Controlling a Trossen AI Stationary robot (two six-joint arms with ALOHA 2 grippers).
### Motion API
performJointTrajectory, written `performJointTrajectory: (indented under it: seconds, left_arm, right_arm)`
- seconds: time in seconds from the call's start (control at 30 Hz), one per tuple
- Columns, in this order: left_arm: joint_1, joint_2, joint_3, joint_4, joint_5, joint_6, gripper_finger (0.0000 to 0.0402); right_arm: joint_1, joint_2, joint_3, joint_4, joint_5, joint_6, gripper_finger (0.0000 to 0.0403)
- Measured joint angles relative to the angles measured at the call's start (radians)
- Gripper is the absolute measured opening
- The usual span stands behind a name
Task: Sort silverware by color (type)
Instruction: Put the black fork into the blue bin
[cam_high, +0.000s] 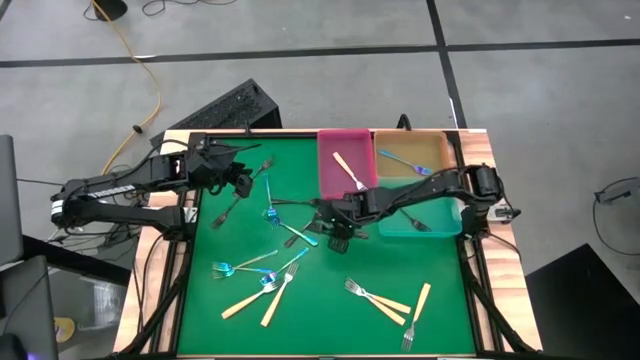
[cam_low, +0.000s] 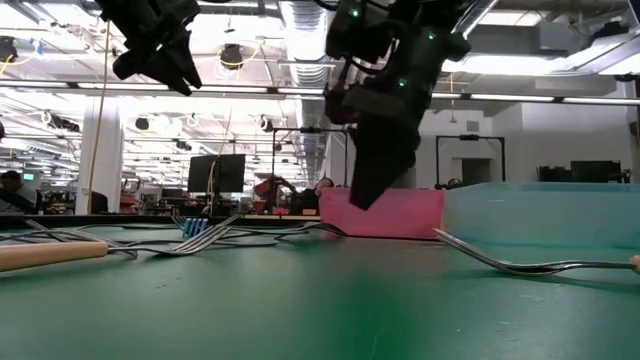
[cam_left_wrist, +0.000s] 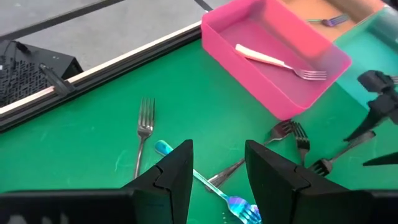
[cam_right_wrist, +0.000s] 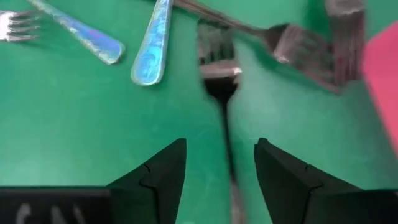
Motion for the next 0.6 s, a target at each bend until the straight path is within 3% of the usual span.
performJointTrajectory:
  seconds: [0.17, 0.6]
  left_arm:
    - [0.000, 0.000, 0.000, 0.001, 0.001, -0.022, 0.0129]
    - [-0.001, 0.000, 0.000, 0.001, 0.007, -0.071, 0.0129]
  right_arm:
    - [-0.011, 0.018, 0.001, 0.083, 0.001, -0.034, 0.0239]
    - [-0.026, 0.017, 0.001, 0.092, 0.005, -0.158, 0.0239]
